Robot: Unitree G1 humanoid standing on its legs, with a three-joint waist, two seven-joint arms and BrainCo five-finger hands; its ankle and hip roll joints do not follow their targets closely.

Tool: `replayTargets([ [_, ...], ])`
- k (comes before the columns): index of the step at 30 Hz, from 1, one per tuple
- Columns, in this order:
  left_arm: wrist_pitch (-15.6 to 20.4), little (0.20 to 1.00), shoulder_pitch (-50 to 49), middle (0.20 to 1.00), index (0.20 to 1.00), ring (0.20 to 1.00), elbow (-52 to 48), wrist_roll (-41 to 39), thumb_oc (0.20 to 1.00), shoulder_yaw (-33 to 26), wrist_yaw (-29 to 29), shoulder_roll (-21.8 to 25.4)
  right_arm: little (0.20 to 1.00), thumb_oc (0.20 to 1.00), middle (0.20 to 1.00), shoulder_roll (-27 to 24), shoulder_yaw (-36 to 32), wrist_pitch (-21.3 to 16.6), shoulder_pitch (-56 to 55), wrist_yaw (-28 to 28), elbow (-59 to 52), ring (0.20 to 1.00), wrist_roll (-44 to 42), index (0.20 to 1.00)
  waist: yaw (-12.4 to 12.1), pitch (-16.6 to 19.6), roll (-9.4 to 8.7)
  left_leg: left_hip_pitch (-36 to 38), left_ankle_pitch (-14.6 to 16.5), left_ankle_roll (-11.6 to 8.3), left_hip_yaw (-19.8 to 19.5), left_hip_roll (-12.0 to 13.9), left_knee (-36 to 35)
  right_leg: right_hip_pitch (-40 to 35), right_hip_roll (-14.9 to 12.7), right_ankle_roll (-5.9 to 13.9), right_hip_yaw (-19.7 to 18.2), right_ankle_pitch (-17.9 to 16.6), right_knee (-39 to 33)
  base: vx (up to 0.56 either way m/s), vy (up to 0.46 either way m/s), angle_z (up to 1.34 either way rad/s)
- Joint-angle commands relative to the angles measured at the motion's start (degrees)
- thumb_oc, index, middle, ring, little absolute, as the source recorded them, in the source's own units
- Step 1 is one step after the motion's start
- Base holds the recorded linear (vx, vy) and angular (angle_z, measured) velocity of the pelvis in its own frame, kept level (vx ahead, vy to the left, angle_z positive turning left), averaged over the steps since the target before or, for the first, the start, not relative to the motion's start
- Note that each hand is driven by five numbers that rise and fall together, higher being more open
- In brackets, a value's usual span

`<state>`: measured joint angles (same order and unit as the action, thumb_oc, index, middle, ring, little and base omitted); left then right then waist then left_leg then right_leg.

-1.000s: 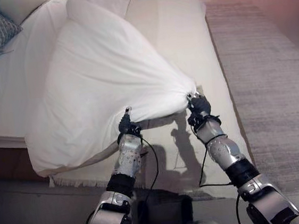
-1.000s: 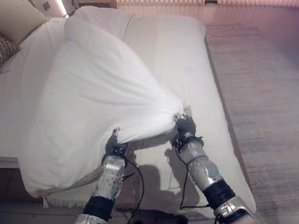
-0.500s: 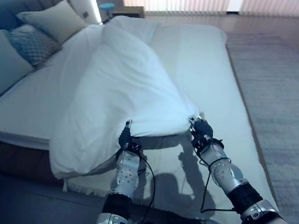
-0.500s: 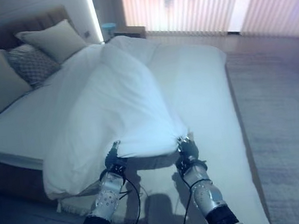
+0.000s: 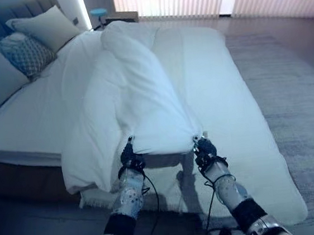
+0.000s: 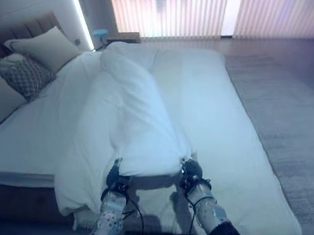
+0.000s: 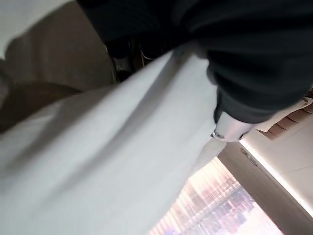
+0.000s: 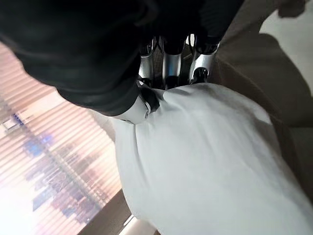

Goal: Make the bed

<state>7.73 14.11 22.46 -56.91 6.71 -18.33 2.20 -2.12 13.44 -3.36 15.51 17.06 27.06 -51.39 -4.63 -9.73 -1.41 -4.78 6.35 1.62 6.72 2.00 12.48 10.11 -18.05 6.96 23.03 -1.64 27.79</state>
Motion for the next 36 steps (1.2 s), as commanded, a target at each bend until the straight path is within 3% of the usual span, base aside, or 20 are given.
replayTargets([
  [1, 6.21, 0.200, -0.41, 0.200, 0.200, 0.200, -8.61, 4.94, 0.200, -6.77, 0.46, 9.28, 0.200, 0.200, 0.200, -3.11, -2.68, -4.31, -1.30, -0.78, -1.73, 0.200, -0.65, 0.200, -2.64, 5.12, -1.83, 1.74, -5.73, -2.12, -2.59, -5.74, -11.33, -10.20, 7.18, 1.68, 0.48, 2.10, -4.57, -0.19, 0.275, 0.22],
  [4, 5.28, 0.200, -1.06, 0.200, 0.200, 0.200, -9.03, 6.97, 0.200, -6.41, -0.09, 9.69, 0.200, 0.200, 0.200, -2.63, -1.34, -4.39, -1.37, -0.91, -1.97, 0.200, -1.01, 0.200, -4.79, 6.76, -4.97, -1.32, -8.12, -2.25, -0.75, -9.30, -10.78, -15.50, 16.13, 0.73, -6.22, 5.53, -9.45, -0.22, 0.184, -0.03],
  [6, 5.28, 0.200, -1.67, 0.200, 0.200, 0.200, -9.46, 8.06, 0.200, -6.56, -0.79, 9.96, 0.200, 0.200, 0.200, -2.46, -0.13, -4.81, -0.60, -0.46, -1.93, 0.200, -1.07, 0.200, -6.25, 7.54, -5.35, -3.70, -10.01, -2.42, 0.36, -10.01, -11.10, -18.03, 19.77, -2.70, -10.20, 10.32, -16.09, -0.28, 0.141, -0.58],
  [8, 5.46, 0.200, -1.57, 0.200, 0.200, 0.200, -9.96, 8.31, 0.200, -6.57, -0.62, 10.04, 0.200, 0.200, 0.200, -2.34, 0.55, -4.89, 0.50, -0.33, -1.20, 0.200, -1.31, 0.200, -7.01, 7.77, -4.92, -5.45, -12.17, -2.92, 0.98, -10.05, -11.73, -18.84, 21.46, -4.39, -12.43, 11.55, -20.40, -0.26, 0.107, -0.55],
  [11, 5.87, 0.200, -0.49, 0.200, 0.200, 0.200, -9.28, 7.63, 0.200, -6.04, -0.90, 9.18, 0.200, 0.200, 0.200, -3.88, 0.27, -5.91, 1.98, 0.96, -1.02, 0.200, -1.55, 0.200, -6.91, 5.46, -1.64, -11.40, -18.93, -7.31, 0.17, -8.80, -11.57, -18.26, 23.58, -7.04, -15.31, 11.00, -24.63, -0.43, 0.190, -0.10],
  [15, 6.43, 0.200, -0.24, 0.200, 0.200, 0.200, -8.99, 8.32, 0.200, -6.56, -1.91, 8.67, 0.200, 0.200, 0.200, -4.62, 1.10, -5.79, 3.08, 1.25, -0.98, 0.200, -0.72, 0.200, -6.65, 3.26, -0.66, -12.73, -16.91, -7.25, -6.59, -9.41, -7.48, -16.67, 21.18, -5.90, -14.03, 8.71, -25.32, -0.28, 0.188, 0.20],
  [16, 6.48, 0.200, -0.31, 0.200, 0.200, 0.200, -9.11, 8.42, 0.200, -6.66, -2.46, 8.18, 0.200, 0.200, 0.200, -4.79, 0.72, -5.81, 2.24, 1.54, -1.44, 0.200, -0.67, 0.200, -4.88, 3.00, -1.46, -10.03, -12.35, -4.95, -6.29, -7.18, -3.83, -15.56, 18.01, -4.41, -12.08, 6.46, -26.25, -0.17, 0.186, 0.30],
  [17, 6.48, 0.200, -0.31, 0.200, 0.200, 0.200, -9.12, 8.43, 0.200, -6.67, -2.47, 8.16, 0.200, 0.200, 0.200, -4.81, 0.72, -5.81, 2.24, 1.55, -1.46, 0.200, -0.66, 0.200, -4.80, 3.07, -1.37, -10.21, -12.39, -4.95, -6.38, -7.13, -3.73, -15.49, 18.09, -4.41, -11.99, 6.32, -26.34, -0.30, 0.370, 0.40],
  [18, 6.43, 0.200, -0.21, 0.200, 0.200, 0.200, -8.95, 8.59, 0.200, -6.41, -2.12, 8.10, 0.200, 0.200, 0.200, -5.28, 0.61, -5.79, 1.73, 1.42, -2.04, 0.200, -1.13, 0.200, -3.49, 3.38, -2.38, -7.18, -7.44, -4.34, -9.22, -4.47, -1.16, -14.33, 14.83, -3.20, -10.70, 4.70, -27.16, -0.17, 0.279, 0.08],
  [19, 6.30, 0.200, -0.20, 0.200, 0.200, 0.200, -8.55, 8.69, 0.200, -6.21, -2.05, 8.18, 0.200, 0.200, 0.200, -5.52, 0.32, -5.80, 1.39, 1.38, -2.00, 0.200, -1.48, 0.200, -2.75, 3.86, -2.46, -5.61, -6.22, -4.33, -10.06, -2.52, -0.84, -13.96, 13.68, -2.75, -10.35, 4.36, -27.53, -0.17, 0.278, -0.07],
  [21, 6.33, 0.200, -0.12, 0.200, 0.200, 0.200, -8.59, 8.81, 0.200, -6.24, -2.11, 8.26, 0.200, 0.200, 0.200, -5.66, 0.25, -5.72, 1.32, 1.36, -1.97, 0.200, -1.62, 0.200, -2.35, 4.19, -2.45, -4.36, -5.79, -4.48, -10.99, -0.85, -0.84, -13.77, 12.96, -2.54, -10.19, 4.12, -27.86, -0.05, 0.306, 0.10],
  [22, 6.32, 0.200, 0.02, 0.200, 0.200, 0.200, -8.73, 9.20, 0.200, -5.84, -2.04, 8.62, 0.200, 0.200, 0.200, -6.59, -0.08, -5.41, 0.80, 1.38, -2.96, 0.200, -1.61, 0.200, -1.14, 4.77, -1.63, -1.16, -5.98, -5.27, -12.08, 4.16, -1.94, -13.60, 11.10, -1.74, -9.79, 4.06, -27.75, -0.04, 0.582, 0.46],
  [26, 6.02, 0.200, 1.06, 0.200, 0.200, 0.200, -8.52, 9.65, 0.200, -4.34, -1.12, 9.65, 0.200, 0.200, 0.200, -8.72, -2.31, -5.02, 0.35, 1.71, -3.66, 0.200, -1.38, 0.200, 1.04, 5.64, 0.41, 0.51, -9.63, -8.40, -12.42, 11.28, -5.17, -13.86, 6.45, 0.62, -9.47, 3.24, -26.87, 0.01, 0.588, 0.48],
  [27, 6.02, 0.200, 1.08, 0.200, 0.200, 0.200, -8.50, 9.65, 0.200, -4.32, -1.12, 9.64, 0.200, 0.200, 0.200, -8.74, -2.33, -5.01, 0.35, 1.71, -3.66, 0.200, -1.38, 0.200, 1.00, 5.58, 0.43, 0.57, -9.62, -8.42, -12.41, 11.30, -5.17, -13.91, 6.46, 0.63, -9.48, 3.25, -26.85, 0.03, 0.635, 0.71],
  [29, 5.84, 0.200, 2.84, 0.200, 0.200, 0.200, -6.94, 9.26, 0.200, -3.19, -0.89, 10.19, 0.200, 0.200, 0.200, -9.55, -4.40, -4.88, -0.84, 2.14, -6.01, 0.200, -0.41, 0.200, 2.50, 6.13, 0.65, 0.89, -3.24, -9.38, -10.54, 9.12, -4.53, -14.44, 0.84, 3.16, -9.13, -1.28, -27.27, 0.03, 0.849, 0.15],
  [31, 5.89, 0.200, 3.58, 0.200, 0.200, 0.200, -6.40, 10.06, 0.200, -2.43, -0.59, 10.86, 0.200, 0.200, 0.200, -9.35, -4.19, -4.18, -0.81, 2.13, -6.44, 0.200, 1.23, 0.200, 2.83, 5.57, -0.53, -0.48, 0.32, -7.77, -10.50, 4.51, -1.22, -12.20, -3.92, 3.29, -10.54, -6.93, -26.46, -0.05, 0.596, 0.41],
  [33, 5.93, 0.200, 4.43, 0.200, 0.200, 0.200, -4.94, 11.07, 0.200, -2.19, -1.73, 11.64, 0.200, 0.200, 0.200, -7.86, -4.44, -5.10, -0.15, 2.59, -5.67, 0.200, 0.28, 0.200, 2.41, 5.05, -0.47, -0.64, 0.00, -6.11, -8.54, 2.18, -2.28, -9.51, -5.28, 2.08, -10.99, -10.01, -24.24, -0.04, 0.561, 0.11],
  [34, 5.93, 0.200, 4.47, 0.200, 0.200, 0.200, -4.92, 11.06, 0.200, -2.19, -1.73, 11.66, 0.200, 0.200, 0.200, -7.84, -4.46, -5.10, -0.11, 2.59, -5.65, 0.200, 0.27, 0.200, 2.44, 5.18, -0.64, -0.82, -0.24, -6.04, -8.51, 1.98, -2.43, -9.27, -5.48, 2.13, -11.04, -10.12, -24.25, -0.04, 0.875, -0.30],
  [35, 5.84, 0.200, 4.30, 0.200, 0.200, 0.200, -4.93, 11.54, 0.200, -2.46, -2.04, 12.04, 0.200, 0.200, 0.200, -6.96, -3.94, -5.36, 0.57, 2.08, -4.42, 0.200, -0.07, 0.200, 2.73, 5.09, 0.82, -0.09, -2.11, -4.71, -7.75, 0.28, -5.87, -6.77, 0.63, 0.01, -12.99, -4.06, -18.03, -0.03, 0.418, 0.03],
  [36, 5.83, 0.200, 4.33, 0.200, 0.200, 0.200, -4.93, 11.55, 0.200, -2.48, -2.04, 12.03, 0.200, 0.200, 0.200, -6.97, -3.94, -5.37, 0.62, 2.06, -4.39, 0.200, -0.08, 0.200, 2.71, 5.19, 0.76, -0.17, -2.34, -4.71, -7.71, 0.23, -6.09, -6.48, 0.56, -0.01, -13.08, -4.04, -17.86, -0.01, 0.719, 0.20],
])
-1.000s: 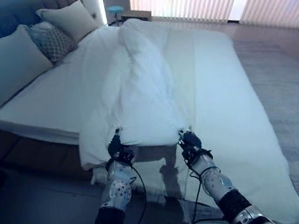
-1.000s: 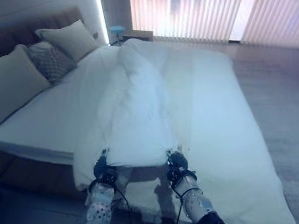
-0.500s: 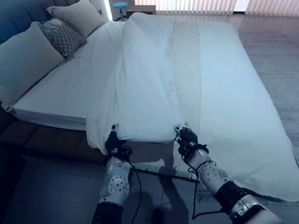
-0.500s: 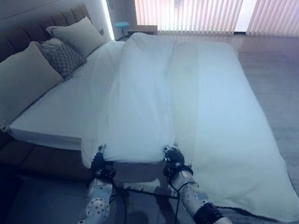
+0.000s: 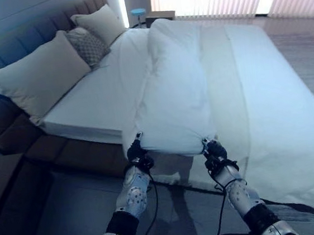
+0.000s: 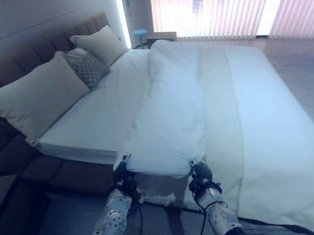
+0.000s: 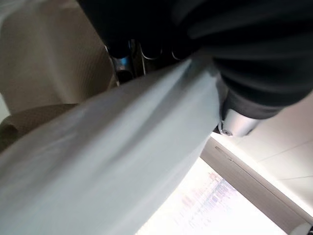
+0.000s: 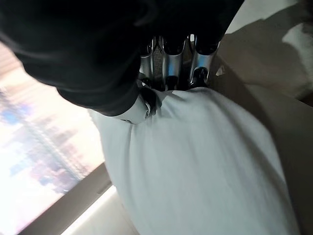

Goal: Make the bed

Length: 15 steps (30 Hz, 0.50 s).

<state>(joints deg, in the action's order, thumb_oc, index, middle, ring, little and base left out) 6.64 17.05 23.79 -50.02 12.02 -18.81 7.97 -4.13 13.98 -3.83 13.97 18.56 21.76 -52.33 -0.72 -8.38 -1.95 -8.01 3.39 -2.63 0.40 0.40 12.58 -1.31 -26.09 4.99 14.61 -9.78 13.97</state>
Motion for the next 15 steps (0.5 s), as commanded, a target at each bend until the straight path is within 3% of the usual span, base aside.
replayTargets([
  [1, 6.73, 0.200, 1.45, 0.200, 0.200, 0.200, -6.86, 5.06, 0.200, -8.40, -1.33, 6.25, 0.200, 0.200, 0.200, -4.75, -4.01, -5.23, 2.71, -0.12, 1.10, 0.200, 1.04, 0.200, -1.41, 3.63, 2.13, 4.30, -0.85, 0.23, -0.75, 0.76, -9.14, 5.40, 12.87, 0.32, -1.56, 9.78, -0.23, 0.00, 0.433, 0.37],
  [2, 6.62, 0.200, 1.72, 0.200, 0.200, 0.200, -7.03, 5.67, 0.200, -8.74, -1.62, 6.72, 0.200, 0.200, 0.200, -4.62, -3.60, -5.55, 3.05, -0.27, 0.98, 0.200, 1.38, 0.200, -1.97, 3.39, 2.19, 4.79, -1.52, 0.26, 0.36, 0.13, -10.64, 4.81, 14.29, -0.44, 2.46, 11.82, 1.19, 0.01, 0.431, 0.24],
  [3, 6.61, 0.200, 1.73, 0.200, 0.200, 0.200, -7.04, 5.68, 0.200, -8.75, -1.64, 6.73, 0.200, 0.200, 0.200, -4.61, -3.59, -5.55, 3.07, -0.27, 0.98, 0.200, 1.38, 0.200, -1.86, 3.25, 2.16, 4.99, -1.58, 0.23, 0.27, 0.10, -10.77, 4.66, 14.25, -0.46, 2.56, 11.94, 1.28, -0.01, 0.301, 0.20],
  [4, 6.36, 0.200, 1.95, 0.200, 0.200, 0.200, -7.40, 6.30, 0.200, -9.95, -2.08, 7.10, 0.200, 0.200, 0.200, -4.22, -3.23, -5.81, 2.87, -0.50, 1.02, 0.200, 1.81, 0.200, -2.54, 3.23, 1.36, 6.02, -2.90, -0.25, 1.32, -1.35, -13.45, 3.40, 17.56, -0.73, 7.32, 15.11, 1.52, -0.01, 0.242, 0.11],
  [7, 6.42, 0.200, 0.90, 0.200, 0.200, 0.200, -6.95, 4.90, 0.200, -10.91, -1.98, 5.58, 0.200, 0.200, 0.200, -3.84, -3.51, -6.46, 1.87, -0.74, 0.92, 0.200, 1.04, 0.200, -2.39, 3.36, -0.59, 6.59, -4.09, -1.18, 2.04, -4.37, -14.02, 2.85, 24.16, -0.91, 4.16, 16.73, -1.55, 0.00, 0.218, 0.08],
  [9, 5.90, 0.200, -0.35, 0.200, 0.200, 0.200, -5.93, 4.97, 0.200, -10.77, -1.89, 4.53, 0.200, 0.200, 0.200, -4.23, -3.56, -6.77, 0.40, -0.42, 0.50, 0.200, 1.06, 0.200, -1.72, 3.48, -0.95, 7.22, -4.26, -0.92, 1.91, -5.15, -14.35, 2.84, 26.36, -2.31, 0.45, 17.10, -4.06, 0.03, 0.110, 0.12],
  [11, 5.14, 0.200, -1.81, 0.200, 0.200, 0.200, -3.73, 4.78, 0.200, -10.26, -1.25, 3.11, 0.200, 0.200, 0.200, -4.75, -4.51, -7.08, -1.55, -0.12, 0.21, 0.200, 1.07, 0.200, -0.59, 4.10, -0.91, 7.60, -4.41, -0.34, 1.03, -5.89, -14.91, 2.34, 27.58, -3.01, -2.74, 15.47, -6.94, 0.07, 0.067, 0.26],
  [15, 3.08, 0.200, -6.27, 0.200, 0.200, 0.200, -0.61, 4.71, 0.200, -9.75, -0.60, 1.24, 0.200, 0.200, 0.200, -4.02, -4.81, -6.67, -5.12, 0.51, 2.01, 0.200, 1.71, 0.200, -0.47, 4.93, -0.43, 8.51, -3.95, 0.93, 1.70, -6.32, -15.69, 0.03, 27.45, -2.56, -1.11, 13.99, -11.47, 0.07, -0.001, 0.25],
])
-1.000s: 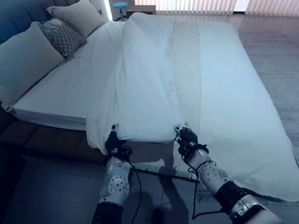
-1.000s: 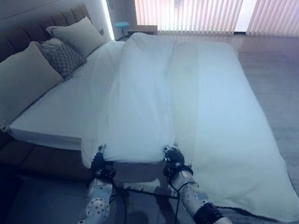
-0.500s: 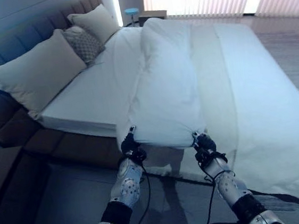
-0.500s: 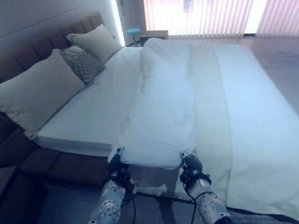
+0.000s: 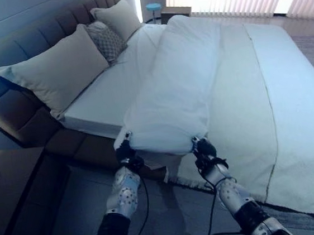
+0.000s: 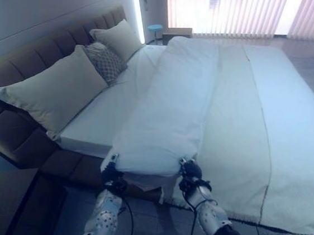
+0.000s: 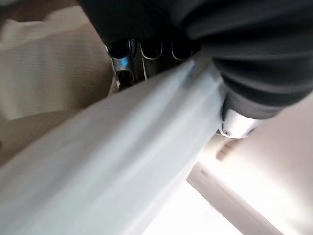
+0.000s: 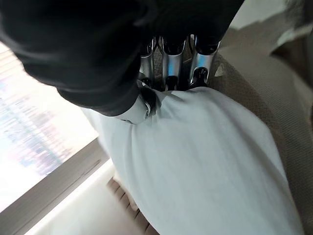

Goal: Make the bed

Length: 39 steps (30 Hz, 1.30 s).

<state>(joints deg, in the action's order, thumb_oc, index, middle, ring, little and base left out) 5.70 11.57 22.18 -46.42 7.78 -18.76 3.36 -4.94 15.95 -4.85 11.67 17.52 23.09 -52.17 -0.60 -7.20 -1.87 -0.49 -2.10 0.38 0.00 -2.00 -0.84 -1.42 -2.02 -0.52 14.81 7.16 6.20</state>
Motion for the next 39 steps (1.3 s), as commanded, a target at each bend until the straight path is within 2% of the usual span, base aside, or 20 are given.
replayTargets([
  [1, 3.82, 0.200, -1.51, 0.200, 0.200, 0.200, 2.16, 0.72, 0.200, -5.89, -0.36, 5.56, 0.200, 0.200, 0.200, -2.82, -6.97, -5.35, -3.23, 1.29, 1.26, 0.200, 1.43, 0.200, -0.69, 3.69, -0.58, 1.00, 1.78, -2.04, 2.14, -3.92, -1.88, -0.31, 3.41, 3.02, -1.18, -3.14, -4.58, 0.04, -0.028, 0.08],
  [2, 3.84, 0.200, -1.52, 0.200, 0.200, 0.200, 2.19, 0.70, 0.200, -5.89, -0.33, 5.57, 0.200, 0.200, 0.200, -2.81, -6.97, -5.35, -3.24, 1.28, 1.26, 0.200, 1.42, 0.200, -0.70, 3.65, -0.58, 1.04, 1.83, -2.05, 2.14, -3.92, -1.83, -0.44, 3.43, 3.02, -1.18, -3.20, -4.72, 0.02, -0.040, 0.08],
  [3, 3.12, 0.200, -3.66, 0.200, 0.200, 0.200, 3.42, 0.35, 0.200, -5.56, 0.33, 4.77, 0.200, 0.200, 0.200, -2.55, -6.32, -4.75, -4.64, 1.03, 2.39, 0.200, 1.59, 0.200, -0.99, 2.53, -0.84, -1.13, 3.32, -2.18, 2.35, -4.22, 3.98, -0.59, 2.96, 2.91, -1.10, -3.45, -5.16, -0.03, -0.023, 0.09],
  [5, 2.83, 0.200, -4.07, 0.200, 0.200, 0.200, 5.15, 1.00, 0.200, -4.79, 0.58, 4.30, 0.200, 0.200, 0.200, -2.83, -6.08, -4.63, -4.97, 0.90, 3.47, 0.200, 1.92, 0.200, -1.73, -0.08, -1.20, -5.77, 3.46, -3.51, 1.89, -4.59, 11.02, -0.42, 2.08, 2.67, -1.54, -3.46, -4.80, -0.09, -0.010, 0.09],
  [6, 2.84, 0.200, -4.02, 0.200, 0.200, 0.200, 5.18, 0.99, 0.200, -4.79, 0.59, 4.30, 0.200, 0.200, 0.200, -2.83, -6.11, -4.63, -4.94, 0.90, 3.47, 0.200, 1.92, 0.200, -1.73, -0.04, -1.15, -6.06, 3.67, -3.52, 1.89, -4.53, 11.45, -0.30, 2.13, 2.65, -1.53, -3.44, -4.75, -0.09, 0.027, 0.09],
  [7, 2.87, 0.200, -5.00, 0.200, 0.200, 0.200, 7.15, 0.30, 0.200, -4.44, 0.35, 3.35, 0.200, 0.200, 0.200, -3.09, -5.48, -4.25, -5.03, 0.95, 5.18, 0.200, 2.44, 0.200, -2.78, -1.54, -1.16, -8.31, 3.99, -4.18, -1.08, -4.99, 15.12, -0.05, 1.90, 2.36, -2.90, -3.44, -4.45, -0.01, 0.050, 0.00],
  [9, 1.93, 0.200, -6.40, 0.200, 0.200, 0.200, 9.70, -0.31, 0.200, -4.58, 0.17, 2.51, 0.200, 0.200, 0.200, -2.79, -5.62, -3.50, -5.54, 1.08, 7.63, 0.200, 2.78, 0.200, -2.51, -1.21, -1.13, -9.09, 4.48, -3.61, -1.95, -2.25, 12.73, 0.37, 1.31, 2.96, -3.57, -3.51, -4.55, 0.06, 0.091, -0.17],
  [11, 1.09, 0.200, -7.20, 0.200, 0.200, 0.200, 11.64, 0.97, 0.200, -3.95, 0.27, 2.62, 0.200, 0.200, 0.200, -2.97, -5.23, -2.58, -6.00, 0.92, 9.14, 0.200, 3.73, 0.200, -2.47, -0.92, -1.09, -9.68, 3.11, -3.45, -2.17, -0.09, 10.38, 0.61, 0.84, 3.33, -4.04, -3.26, -4.36, 0.10, 0.119, -0.39],
  [13, 0.52, 0.200, -6.66, 0.200, 0.200, 0.200, 14.37, 3.24, 0.200, -3.30, -0.17, 3.27, 0.200, 0.200, 0.200, -3.26, -4.70, -1.98, -5.60, 1.04, 11.30, 0.200, 5.02, 0.200, -2.58, -1.84, -0.89, -11.91, 0.55, -4.24, -3.45, 1.57, 9.13, 1.29, 0.38, 3.28, -4.83, -2.66, -3.97, 0.05, 0.128, -0.51],
  [17, 0.42, 0.200, -5.93, 0.200, 0.200, 0.200, 16.21, 6.46, 0.200, -2.72, -0.15, 4.66, 0.200, 0.200, 0.200, -3.77, -3.28, -0.57, -4.77, 0.20, 14.78, 0.200, 8.25, 0.200, -2.64, -2.55, -0.28, -10.86, 0.30, -4.08, -3.68, 1.51, 6.76, 1.67, 0.12, 3.46, -5.82, -2.73, -4.55, 0.04, 0.177, -0.06],
  [21, 1.85, 0.200, -2.87, 0.200, 0.200, 0.200, 19.25, 8.67, 0.200, -3.26, -0.57, 7.58, 0.200, 0.200, 0.200, -3.24, -1.48, -0.02, -1.14, -0.55, 18.59, 0.200, 11.42, 0.200, -3.38, -5.19, -0.93, -13.48, 0.01, -2.95, -1.69, 1.08, 5.28, 6.20, -0.86, 4.83, -8.69, -6.08, -6.03, -0.08, 0.172, -0.14],
  [25, 3.01, 0.200, -0.26, 0.200, 0.200, 0.200, 21.81, 8.70, 0.200, -3.32, -2.10, 8.13, 0.200, 0.200, 0.200, -2.34, -0.45, -0.13, 2.11, 0.01, 22.36, 0.200, 12.97, 0.200, -3.88, -6.59, -1.38, -15.51, 0.05, -2.48, 0.30, 0.81, 4.54, 8.77, -1.89, 5.87, -9.73, -8.93, -8.07, 0.00, 0.162, -0.28],
  [33, 5.63, 0.200, 3.41, 0.200, 0.200, 0.200, 25.15, 10.20, 0.200, -3.99, -6.85, 8.69, 0.200, 0.200, 0.200, -1.12, 2.65, -0.10, 7.27, 0.88, 27.09, 0.200, 16.70, 0.200, -5.26, -8.81, -2.50, -17.80, 0.95, -1.81, 2.07, -0.18, 5.41, 10.18, -3.18, 7.21, -9.48, -11.09, -9.40, 0.04, 0.095, -0.15],
  [38, 5.28, 0.200, 5.04, 0.200, 0.200, 0.200, 28.02, 10.35, 0.200, -3.22, -7.57, 8.58, 0.200, 0.200, 0.200, -0.47, 3.22, -0.44, 8.80, 2.09, 29.16, 0.200, 16.76, 0.200, -5.48, -10.04, -2.63, -18.23, 1.12, -1.58, 2.21, -0.64, 5.53, 10.51, -3.55, 7.34, -8.83, -11.42, -9.25, 0.03, 0.033, 0.00],
  [39, 4.29, 0.576, 6.08, 0.576, 0.576, 0.576, 30.70, 11.45, 0.576, -2.57, -7.56, 8.71, 0.297, 0.297, 0.297, -0.40, 3.87, -0.10, 9.86, 2.27, 30.62, 0.297, 17.47, 0.297, -5.48, -10.78, -2.55, -18.35, 1.06, -1.54, 2.40, -0.85, 5.35, 10.94, -3.68, 7.36, -8.63, -11.81, -9.25, 0.02, 0.033, 0.02],
])
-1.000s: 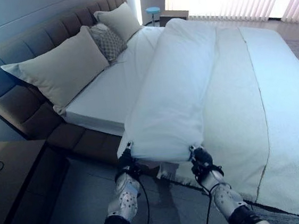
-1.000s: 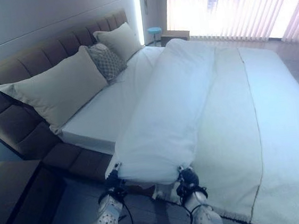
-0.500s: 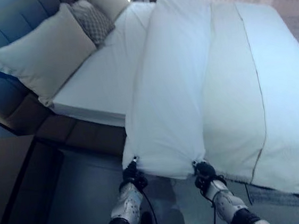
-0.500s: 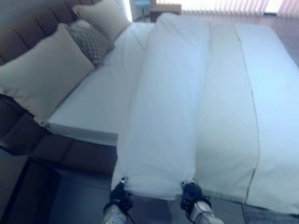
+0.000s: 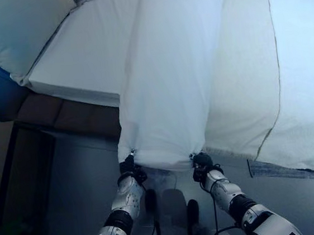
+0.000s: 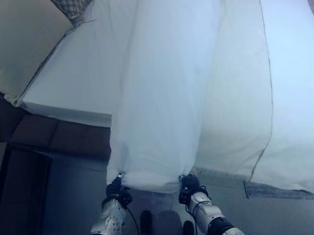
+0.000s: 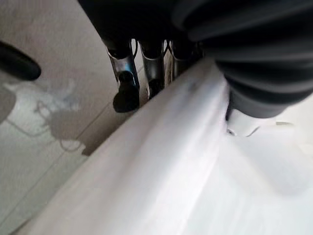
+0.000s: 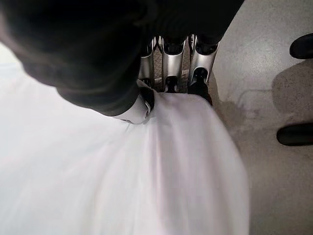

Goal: Make the bed

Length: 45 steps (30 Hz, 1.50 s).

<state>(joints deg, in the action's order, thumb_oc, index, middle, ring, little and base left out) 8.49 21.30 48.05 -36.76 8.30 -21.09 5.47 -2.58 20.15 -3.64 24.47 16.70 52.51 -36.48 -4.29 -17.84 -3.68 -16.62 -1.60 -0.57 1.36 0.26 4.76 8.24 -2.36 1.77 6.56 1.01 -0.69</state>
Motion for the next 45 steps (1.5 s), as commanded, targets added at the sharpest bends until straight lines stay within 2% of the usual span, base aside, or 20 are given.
replayTargets([
  [1, 1.13, 1.000, -3.25, 1.000, 1.000, 1.000, 5.64, 2.08, 1.000, -2.73, -5.21, 6.72, 0.940, 0.940, 0.940, -2.72, -0.09, -1.17, -2.44, 3.24, 1.88, 0.940, 2.04, 0.940, -1.82, -0.46, -0.68, -2.28, 0.47, -0.58, 1.15, -3.15, -0.32, 1.44, -3.38, 5.10, -0.26, -5.90, -2.47, 0.02, 0.033, 0.00],
  [2, 1.13, 1.000, -3.24, 1.000, 1.000, 1.000, 5.65, 2.08, 1.000, -2.73, -5.20, 6.72, 1.000, 1.000, 1.000, -2.72, -0.10, -1.17, -2.43, 3.24, 1.89, 1.000, 2.04, 1.000, -1.83, -0.47, -0.68, -2.28, 0.47, -0.58, 1.15, -3.15, -0.32, 1.44, -3.38, 5.10, -0.26, -5.90, -2.47, 0.00, 0.000, 0.00],
  [3, -0.64, 1.000, -1.86, 1.000, 1.000, 1.000, 10.10, 3.05, 1.000, -1.90, -4.40, 6.72, 1.000, 1.000, 1.000, -2.87, 0.26, -0.26, -0.92, 2.93, 4.71, 1.000, 2.85, 1.000, -1.77, -1.12, -0.40, -2.49, 0.30, -0.56, 1.23, -3.28, -0.47, 1.95, -3.33, 5.15, -0.03, -6.25, -2.61, 0.00, 0.000, 0.00],
  [6, -1.47, 1.000, -0.89, 1.000, 1.000, 1.000, 12.12, 4.30, 1.000, -1.72, -4.05, 6.87, 1.000, 1.000, 1.000, -3.07, 0.47, 0.62, 0.17, 2.44, 6.94, 1.000, 4.11, 1.000, -1.75, -1.58, -0.11, -2.68, 0.11, -0.59, 1.29, -3.33, -0.56, 2.23, -3.32, 5.17, 0.12, -6.32, -2.58, 0.00, 0.000, 0.00],
  [8, -3.27, 1.000, -0.34, 1.000, 1.000, 1.000, 16.66, 6.24, 1.000, -1.68, -2.83, 6.90, 1.000, 1.000, 1.000, -4.16, 1.14, 2.65, 1.25, 1.00, 10.88, 1.000, 8.51, 1.000, -1.69, -1.79, 0.13, -2.99, -0.02, -0.57, 1.28, -3.42, -0.62, 2.59, -3.34, 5.10, 0.28, -6.22, -2.39, 0.00, 0.000, 0.00],
  [17, -6.10, 1.000, -3.92, 1.000, 1.000, 1.000, 22.30, 9.98, 1.000, -3.99, 1.99, 7.51, 1.000, 1.000, 1.000, -8.90, -2.23, 5.18, -2.14, -1.42, 17.40, 1.000, 16.89, 1.000, -0.47, -1.51, 1.15, -2.63, 0.27, -0.42, 1.20, -3.53, -0.05, 3.12, -3.19, 4.66, 0.67, -5.37, -1.39, 0.01, -0.022, 0.01],
  [19, -7.50, 1.000, -6.40, 1.000, 1.000, 1.000, 24.01, 12.72, 1.000, -4.78, 3.79, 7.56, 1.000, 1.000, 1.000, -10.79, -4.68, 5.76, -5.21, -2.12, 18.32, 1.000, 19.15, 1.000, 0.24, -0.96, 1.87, -1.53, 0.79, -0.29, 1.14, -3.28, 0.48, 2.61, -3.01, 4.09, 0.37, -3.32, 0.68, 0.02, -0.054, 0.01],
  [20, -7.50, 1.000, -6.39, 1.000, 1.000, 1.000, 24.02, 12.72, 1.000, -4.78, 3.79, 7.56, 1.000, 1.000, 1.000, -10.79, -4.68, 5.77, -5.21, -2.12, 18.32, 1.000, 19.15, 1.000, 0.28, -0.82, 1.85, -1.69, 0.67, -0.28, 1.11, -3.30, 0.42, 2.77, -3.03, 4.09, 0.41, -3.38, 0.66, 0.04, -0.076, 0.00],
  [22, -8.62, 1.000, -8.60, 1.000, 1.000, 1.000, 25.29, 16.22, 1.000, -4.35, 5.70, 7.70, 1.000, 1.000, 1.000, -12.18, -7.45, 5.51, -8.73, -3.30, 18.40, 1.000, 19.18, 1.000, 1.62, 0.32, 3.06, 1.11, 1.04, -0.23, 0.61, -2.59, 0.18, 2.08, -2.45, 3.33, -0.37, 0.27, 5.83, 0.05, -0.094, 0.02],
  [24, -8.70, 1.000, -9.22, 1.000, 1.000, 1.000, 25.29, 16.91, 1.000, -4.38, 6.15, 7.80, 1.000, 1.000, 1.000, -12.45, -7.94, 5.54, -9.75, -3.68, 18.38, 1.000, 19.47, 1.000, 2.02, 0.85, 3.26, 1.70, 1.01, -0.32, 0.47, -2.48, 0.11, 2.02, -2.25, 3.11, -0.55, 0.85, 6.63, 0.06, -0.087, -0.02],
  [25, -8.96, 1.000, -10.41, 1.000, 1.000, 1.000, 25.32, 19.27, 1.000, -3.60, 7.35, 7.92, 1.000, 1.000, 1.000, -12.90, -8.88, 5.61, -11.61, -4.38, 18.56, 1.000, 20.16, 1.000, 2.92, 1.88, 3.71, 3.86, 1.15, -0.64, 0.25, -2.30, 0.25, 0.80, -1.53, 2.58, -1.04, 2.55, 8.58, 0.07, -0.119, -0.06],
  [27, -9.06, 1.000, -11.51, 1.000, 1.000, 1.000, 24.53, 19.97, 1.000, -3.03, 8.80, 7.92, 1.000, 1.000, 1.000, -13.21, -9.54, 5.56, -13.19, -5.19, 18.07, 1.000, 20.73, 1.000, 3.64, 2.88, 3.97, 5.78, 1.30, -1.04, 0.15, -1.97, 0.72, -0.55, -0.99, 2.04, -0.96, 3.85, 10.01, 0.07, -0.173, 0.04],
  [30, -8.93, 1.000, -12.15, 1.000, 1.000, 1.000, 23.71, 20.24, 1.000, -2.96, 9.80, 7.69, 1.000, 1.000, 1.000, -13.20, -10.04, 5.46, -14.11, -5.88, 17.53, 1.000, 20.55, 1.000, 4.16, 3.81, 3.96, 7.62, 1.45, -1.63, 0.09, -1.52, 1.45, -2.33, -0.63, 1.62, -0.60, 4.56, 10.26, 0.05, -0.205, 0.06],
  [32, -8.52, 1.000, -12.72, 1.000, 1.000, 1.000, 21.44, 18.98, 1.000, -2.68, 10.70, 7.14, 1.000, 1.000, 1.000, -13.48, -9.86, 5.10, -14.28, -6.36, 15.97, 1.000, 20.63, 1.000, 4.27, 4.42, 3.78, 8.05, 2.14, -2.26, 0.47, -1.16, 4.84, -4.27, -0.25, 1.14, -0.54, 5.10, 9.77, 0.02, -0.226, -0.07],
  [34, -7.76, 1.000, -12.68, 1.000, 1.000, 1.000, 16.31, 16.35, 1.000, -1.66, 11.59, 6.48, 1.000, 1.000, 1.000, -14.70, -8.53, 4.64, -14.38, -6.78, 11.13, 1.000, 21.44, 1.000, 3.77, 3.47, 3.53, 6.43, 0.95, -3.02, 0.66, -0.65, 13.78, -7.26, 0.10, 0.19, -0.30, 5.49, 9.65, 0.02, -0.258, -0.12],
  [37, -7.15, 1.000, -12.60, 1.000, 1.000, 1.000, 12.85, 15.24, 1.000, -0.45, 12.40, 6.53, 1.000, 1.000, 1.000, -16.14, -6.72, 4.47, -14.20, -7.25, 6.98, 1.000, 23.82, 1.000, 3.72, 3.74, 3.62, 5.41, 0.32, -3.02, 0.90, -0.62, 17.42, -8.48, -0.01, -0.21, 0.07, 5.95, 9.68, 0.05, -0.100, -0.05],
  [39, -5.84, 1.000, -11.83, 1.000, 1.000, 1.000, 5.59, 14.39, 1.000, 0.89, 13.25, 7.82, 1.000, 1.000, 1.000, -18.94, -4.12, 4.19, -12.48, -8.12, -2.07, 1.000, 27.12, 1.000, 3.40, 4.25, 4.06, 1.98, -0.24, -2.80, 2.35, 0.16, 12.39, -10.33, -0.08, 0.05, 0.40, 7.06, 9.23, 0.12, -0.036, -0.01],
  [40, -5.85, 1.000, -11.84, 1.000, 1.000, 1.000, 5.58, 14.39, 1.000, 0.89, 13.24, 7.82, 1.000, 1.000, 1.000, -18.94, -4.12, 4.20, -12.49, -8.12, -2.09, 1.000, 27.12, 1.000, 3.43, 4.35, 4.07, 1.90, -0.36, -2.81, 2.32, 0.15, 12.27, -10.22, -0.08, 0.05, 0.43, 7.00, 9.19, 0.20, 0.022, 0.00],
  [42, -4.72, 1.000, -10.62, 1.000, 1.000, 1.000, -0.41, 11.58, 1.000, 1.66, 13.91, 9.41, 1.000, 1.000, 1.000, -20.94, -2.62, 3.82, -9.63, -8.73, -7.73, 1.000, 27.19, 1.000, 2.01, 5.21, 5.10, -0.17, -6.13, -3.73, 1.56, 0.78, 2.30, -12.17, 1.28, 0.51, -0.49, 7.84, 7.71, 0.26, 0.063, 0.01],
  [45, -3.61, 1.000, -8.53, 1.000, 1.000, 1.000, -6.54, 7.74, 1.000, 1.79, 14.96, 11.72, 1.000, 1.000, 1.000, -22.33, -1.49, 2.91, -5.23, -9.66, -12.76, 1.000, 25.91, 1.000, 0.33, 5.89, 5.62, -2.62, -9.24, -5.04, 0.10, 0.98, -3.90, -14.23, 1.76, 1.14, -2.19, 8.53, 6.00, 0.25, 0.090, -0.13],
])
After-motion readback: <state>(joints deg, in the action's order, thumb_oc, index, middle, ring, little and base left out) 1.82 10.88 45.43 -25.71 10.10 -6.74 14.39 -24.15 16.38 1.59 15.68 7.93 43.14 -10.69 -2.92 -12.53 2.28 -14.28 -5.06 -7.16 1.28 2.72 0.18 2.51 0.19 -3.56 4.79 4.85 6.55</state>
